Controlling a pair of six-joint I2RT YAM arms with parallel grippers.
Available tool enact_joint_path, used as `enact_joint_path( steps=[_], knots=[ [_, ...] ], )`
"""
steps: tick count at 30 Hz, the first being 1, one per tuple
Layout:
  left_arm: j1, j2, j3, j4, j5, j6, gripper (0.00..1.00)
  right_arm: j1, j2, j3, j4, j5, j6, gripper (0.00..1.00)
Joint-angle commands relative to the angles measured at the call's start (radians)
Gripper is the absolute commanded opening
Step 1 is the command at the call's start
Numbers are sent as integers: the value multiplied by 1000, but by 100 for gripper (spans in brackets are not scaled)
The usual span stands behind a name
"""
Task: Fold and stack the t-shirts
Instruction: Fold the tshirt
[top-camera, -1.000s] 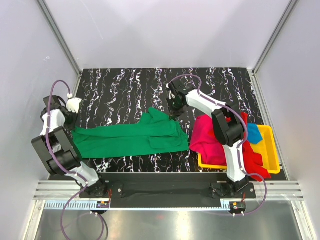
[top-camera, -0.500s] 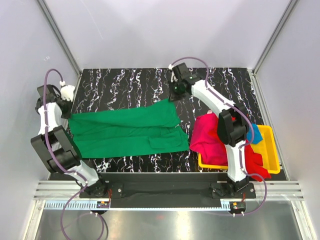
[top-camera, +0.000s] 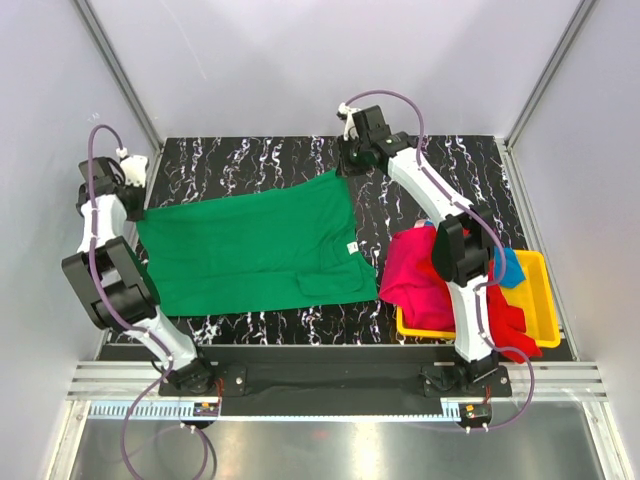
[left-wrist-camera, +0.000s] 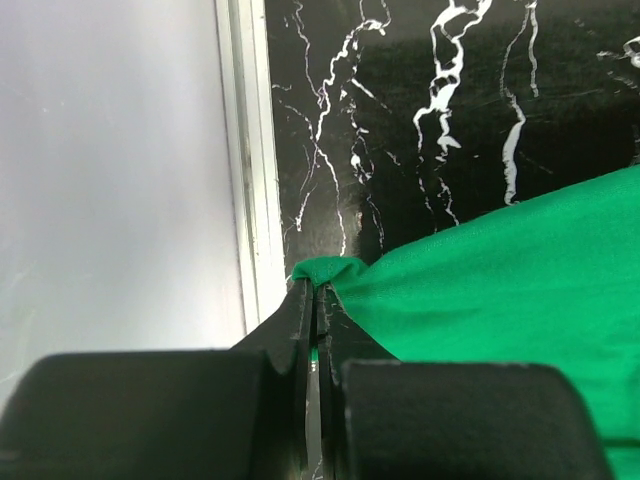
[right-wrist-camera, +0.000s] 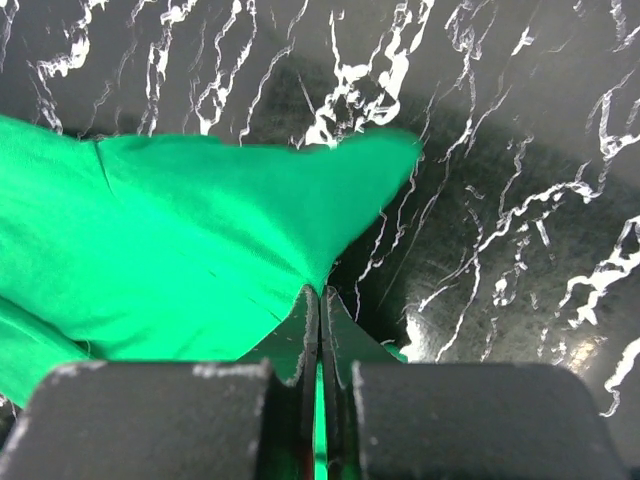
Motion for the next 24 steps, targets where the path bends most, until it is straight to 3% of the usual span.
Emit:
enact_joint_path(
  steps=[1, 6, 12, 24],
  knots=[
    [5, -32, -38, 76, -25, 42, 0, -2, -38, -75, 39, -41, -13, 0],
    [11, -152, -229, 76, -42, 163, 0, 1, -229, -429, 174, -67, 91, 0],
    [57, -190, -323, 35, -51, 226, 0, 43, -406, -723, 248, -90, 165, 0],
    [75, -201, -397, 9, -65, 281, 0, 74, -429, -904, 250, -89, 249, 0]
  ],
)
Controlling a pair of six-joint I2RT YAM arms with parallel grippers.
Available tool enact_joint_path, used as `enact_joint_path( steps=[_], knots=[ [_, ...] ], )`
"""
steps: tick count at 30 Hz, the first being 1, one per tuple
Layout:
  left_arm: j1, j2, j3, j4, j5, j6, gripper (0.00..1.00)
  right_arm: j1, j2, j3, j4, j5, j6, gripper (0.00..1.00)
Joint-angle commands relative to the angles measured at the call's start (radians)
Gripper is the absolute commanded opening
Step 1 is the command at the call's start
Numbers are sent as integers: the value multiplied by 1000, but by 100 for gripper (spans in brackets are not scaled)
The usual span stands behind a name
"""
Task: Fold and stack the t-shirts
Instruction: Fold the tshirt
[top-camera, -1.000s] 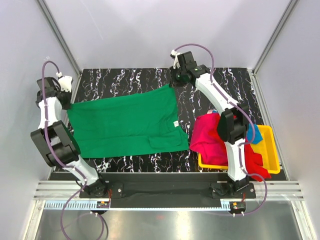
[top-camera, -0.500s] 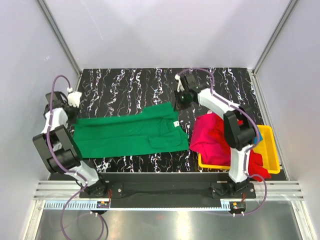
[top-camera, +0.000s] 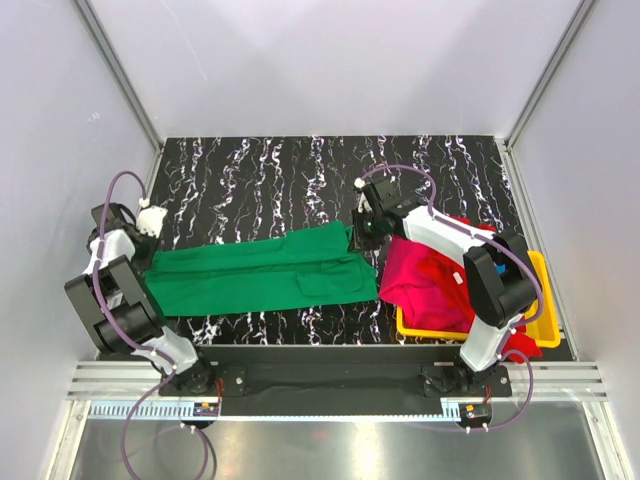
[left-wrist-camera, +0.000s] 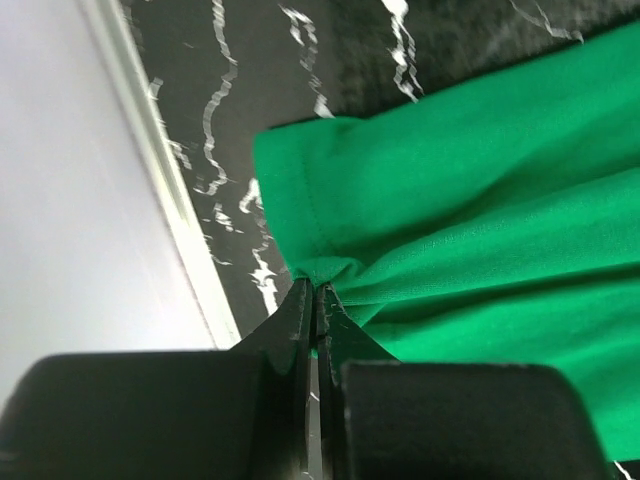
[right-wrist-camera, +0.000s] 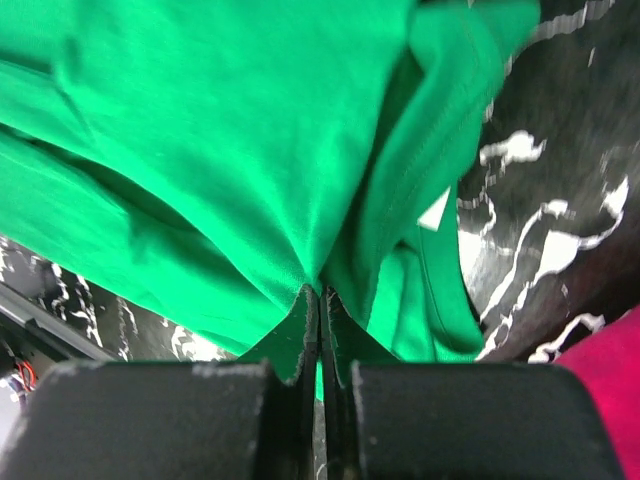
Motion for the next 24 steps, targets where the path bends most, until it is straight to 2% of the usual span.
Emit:
enact_joint_path(
  steps=[1, 18, 19, 21, 22, 23, 24],
  knots=[
    [4, -37, 0, 19, -28, 37, 0, -3, -5, -24, 12, -10, 29, 0],
    [10, -19, -23, 22, -96, 77, 0, -2, 58, -55, -40, 20, 34, 0],
    [12, -23, -26, 18, -97, 81, 6, -3, 60, -54, -44, 20, 31, 0],
    [12, -28, -26, -2, -93, 91, 24, -3, 63, -49, -58, 23, 25, 5],
    [12, -36, -25, -13, -88, 98, 29, -3, 60, -47, -61, 26, 20, 17],
    [12, -40, -23, -25, -78, 101, 43, -3, 57, -46, -69, 26, 20, 27],
    [13, -57, -20, -45, -73, 106, 50, -3, 49, -38, -75, 26, 19, 34]
  ],
)
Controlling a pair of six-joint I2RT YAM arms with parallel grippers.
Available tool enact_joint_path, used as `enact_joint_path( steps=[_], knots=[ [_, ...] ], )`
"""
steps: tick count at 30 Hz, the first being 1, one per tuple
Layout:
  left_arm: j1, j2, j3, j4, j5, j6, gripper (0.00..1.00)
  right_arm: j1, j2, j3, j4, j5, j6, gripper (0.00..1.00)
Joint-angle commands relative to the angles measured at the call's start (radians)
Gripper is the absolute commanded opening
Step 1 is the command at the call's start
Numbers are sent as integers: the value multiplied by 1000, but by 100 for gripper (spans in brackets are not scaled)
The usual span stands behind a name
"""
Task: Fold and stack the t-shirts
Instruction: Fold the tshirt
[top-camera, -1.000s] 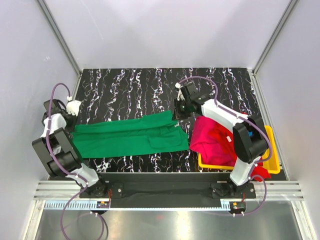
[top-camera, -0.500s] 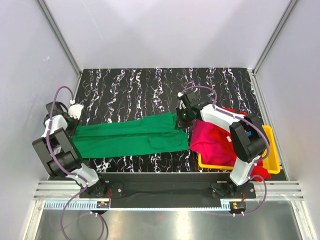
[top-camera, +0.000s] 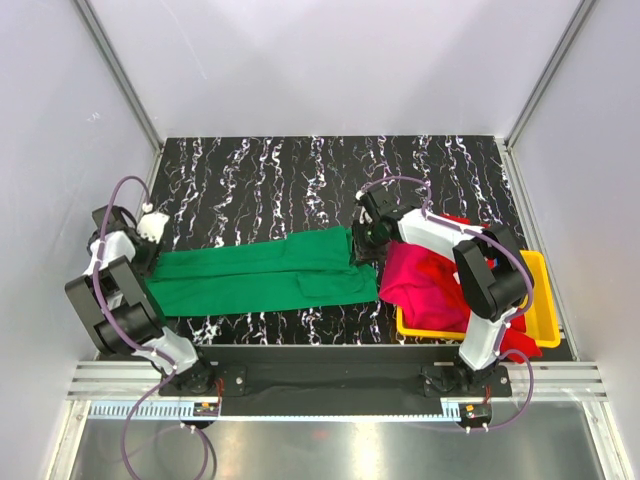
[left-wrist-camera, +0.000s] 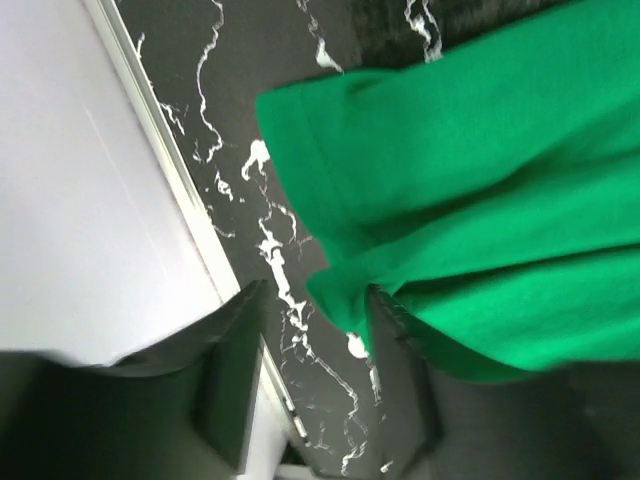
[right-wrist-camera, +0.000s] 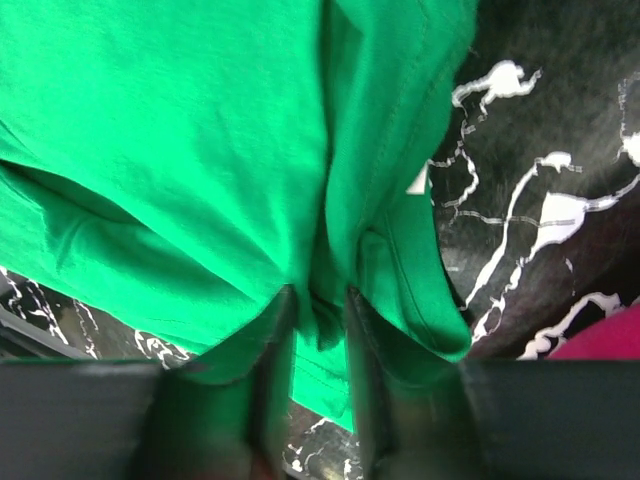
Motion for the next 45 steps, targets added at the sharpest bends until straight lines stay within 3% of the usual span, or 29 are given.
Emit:
enact_joint_path(
  steps=[1, 2, 6, 8, 11, 12, 19, 23, 28, 32, 37, 40, 45],
  knots=[
    [10, -66, 5, -38, -8, 30, 58, -3, -17, 15, -48, 19, -17, 38],
    [10, -76, 9, -52, 10, 30, 66, -1, -23, 19, -56, 25, -18, 43],
    [10, -134, 84, -145, 64, 14, 67, -3, -89, 62, -87, 47, -12, 45],
    [-4, -141, 114, -159, 98, -6, 62, -1, -110, 84, -120, 86, -6, 46],
    [-59, -112, 149, -160, 72, -60, 45, 8, -138, 125, -180, 169, -8, 45],
    [-79, -86, 158, -144, 53, -84, 38, 10, -147, 127, -194, 186, -3, 42],
    [-149, 57, 186, -54, -74, -146, 27, 77, -176, -3, -135, 136, 112, 0],
    [-157, 103, 172, -3, -105, -149, 27, 95, -124, -66, -70, 71, 167, 0],
    [-156, 126, 112, 35, -151, -129, 26, 95, -32, -33, -77, 96, 157, 0],
    [-156, 103, 45, 51, -148, -102, 26, 91, 86, 67, -145, 175, 107, 0],
    [-159, 51, -50, 43, -116, -46, 27, -1, 172, 139, -168, 228, 48, 0],
    [-171, 36, -90, 34, -114, -26, 27, -35, 256, 263, -202, 243, 0, 0],
    [-255, -32, -159, -3, -60, -20, 28, -78, 495, 646, -316, 288, -72, 0]
  ],
)
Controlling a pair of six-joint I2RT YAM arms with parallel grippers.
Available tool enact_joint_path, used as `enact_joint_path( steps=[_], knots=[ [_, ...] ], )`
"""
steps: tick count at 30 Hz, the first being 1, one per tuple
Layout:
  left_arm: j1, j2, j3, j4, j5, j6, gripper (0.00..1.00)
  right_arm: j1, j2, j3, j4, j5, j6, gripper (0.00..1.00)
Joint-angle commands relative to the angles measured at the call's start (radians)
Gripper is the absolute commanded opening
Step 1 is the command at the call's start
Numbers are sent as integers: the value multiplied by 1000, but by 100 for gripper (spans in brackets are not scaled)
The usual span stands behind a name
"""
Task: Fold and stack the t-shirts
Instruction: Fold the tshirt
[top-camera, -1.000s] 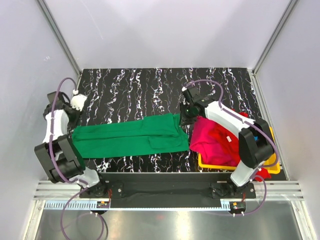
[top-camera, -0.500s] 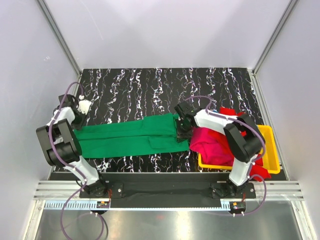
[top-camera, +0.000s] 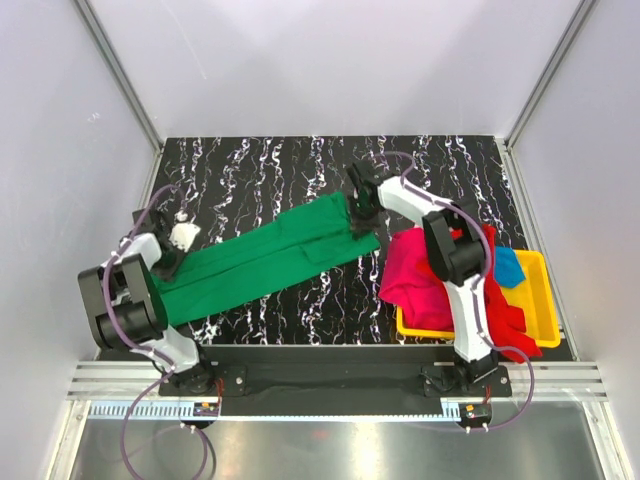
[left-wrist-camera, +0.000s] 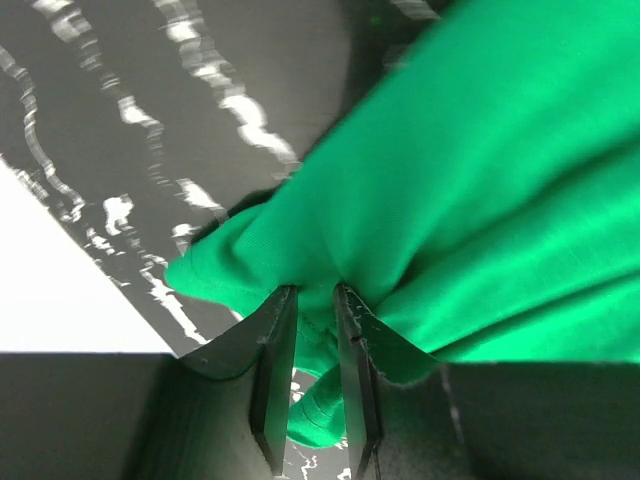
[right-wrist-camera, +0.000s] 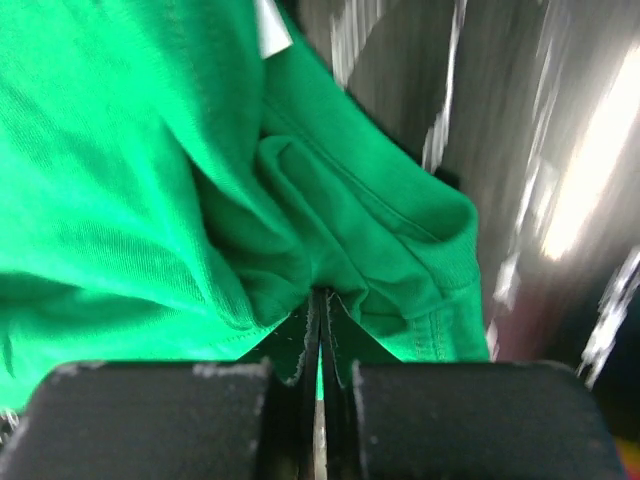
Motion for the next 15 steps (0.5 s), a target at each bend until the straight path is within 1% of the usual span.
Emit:
enact_joint_path(
  steps=[1, 2, 3, 4, 5, 6, 7, 8, 9, 10, 11, 12, 14, 15],
  knots=[
    [-85, -59, -62, -48, 61, 21, 29, -44, 172, 220, -76, 110, -83, 0],
    [-111, -72, -86, -57, 60, 23, 29, -64, 256, 365, -103, 107, -87, 0],
    [-161, -91, -97, -63, 63, 18, 29, -73, 301, 445, -132, 103, -86, 0],
    [-188, -99, -106, -71, 73, 15, 29, -80, 345, 525, -192, 93, -87, 0],
    [-214, -111, -125, -89, 81, 12, 29, -87, 431, 679, -221, 90, -84, 0],
    [-264, -118, -131, -98, 89, 12, 30, -89, 468, 756, -244, 87, -86, 0],
    [-292, -122, -140, -107, 98, 13, 30, -86, 505, 826, -278, 77, -80, 0],
    [-321, -133, -157, -117, 96, 21, 30, -87, 563, 933, -283, 78, -77, 0],
    [-364, -136, -168, -120, 95, 24, 31, -95, 580, 966, -269, 78, -54, 0],
    [-412, -141, -177, -121, 86, 29, 31, -100, 593, 983, -248, 45, -37, 0],
    [-442, -147, -195, -124, 81, 36, 31, -107, 596, 969, -219, 31, -17, 0],
    [-503, -147, -203, -126, 75, 36, 31, -119, 593, 954, -153, 18, 21, 0],
    [-562, -147, -215, -137, 72, 38, 31, -126, 597, 941, -102, -6, 50, 0],
    [-622, -147, -219, -144, 79, 32, 32, -126, 602, 952, -68, -12, 67, 0]
  ],
)
